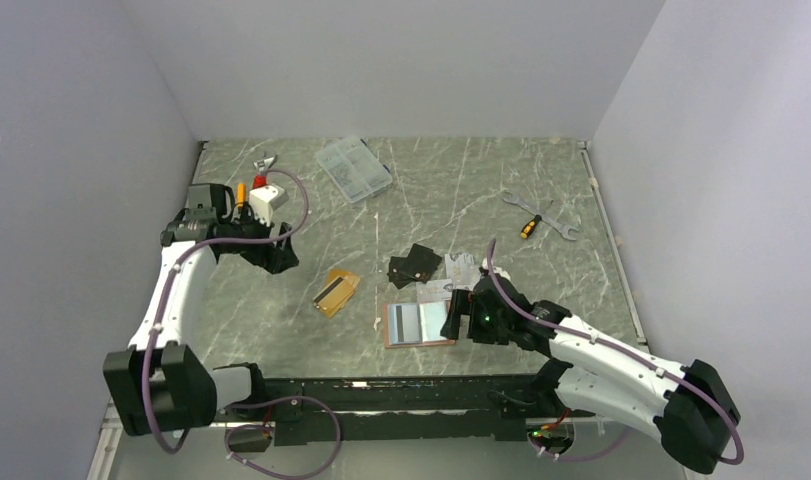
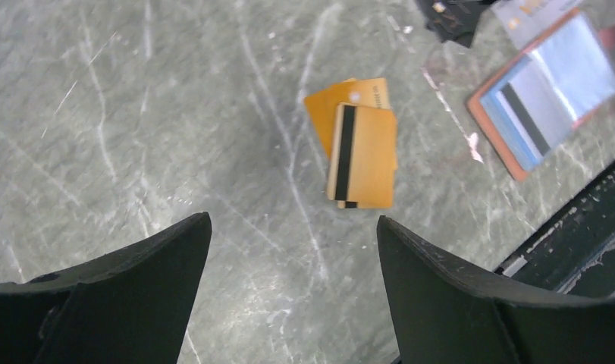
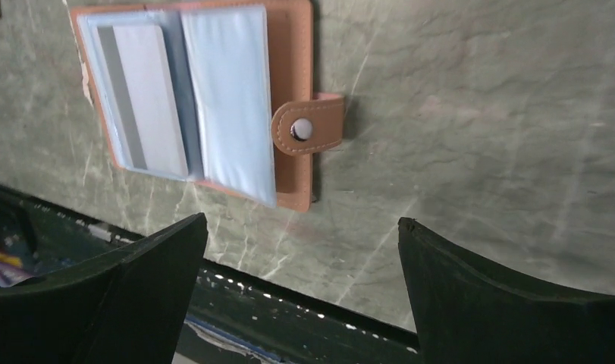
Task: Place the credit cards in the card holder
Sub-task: Insert the credit card into the card holder, then close the card holder at the center of the board.
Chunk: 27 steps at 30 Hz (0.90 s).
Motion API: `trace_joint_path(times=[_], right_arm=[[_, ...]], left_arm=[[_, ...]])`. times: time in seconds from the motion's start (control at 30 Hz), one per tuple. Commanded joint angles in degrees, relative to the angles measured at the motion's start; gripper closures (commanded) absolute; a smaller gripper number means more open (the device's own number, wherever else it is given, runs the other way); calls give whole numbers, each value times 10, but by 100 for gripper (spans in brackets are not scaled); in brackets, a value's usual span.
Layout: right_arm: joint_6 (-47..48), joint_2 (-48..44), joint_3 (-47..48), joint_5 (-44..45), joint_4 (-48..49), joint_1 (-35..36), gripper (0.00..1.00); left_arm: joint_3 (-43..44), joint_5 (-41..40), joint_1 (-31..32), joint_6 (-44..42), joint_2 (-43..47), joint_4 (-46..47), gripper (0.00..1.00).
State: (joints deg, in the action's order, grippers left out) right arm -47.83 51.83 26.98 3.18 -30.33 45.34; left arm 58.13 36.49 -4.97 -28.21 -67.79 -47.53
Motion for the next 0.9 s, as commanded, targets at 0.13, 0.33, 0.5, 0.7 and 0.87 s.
trace_joint_path(times=[0.13, 0.33, 0.5, 0.7, 0.87], right_arm=[[-45, 12, -102, -131, 238, -28, 11], [-81, 46, -148, -152, 350, -41, 28], [-92, 66, -158, -167, 385, -45, 42], [-103, 17, -169, -142, 401, -47, 51], [-105, -16, -172, -130, 408, -46, 53]], left_arm=[[-30, -25, -8, 46, 37, 91, 18], [-91, -20, 46, 55, 36, 155, 19], [-77, -29, 106, 77, -2, 169, 21], [-106, -61, 204, 58, -10, 210, 21], [-129, -115, 300, -13, -37, 243, 23]])
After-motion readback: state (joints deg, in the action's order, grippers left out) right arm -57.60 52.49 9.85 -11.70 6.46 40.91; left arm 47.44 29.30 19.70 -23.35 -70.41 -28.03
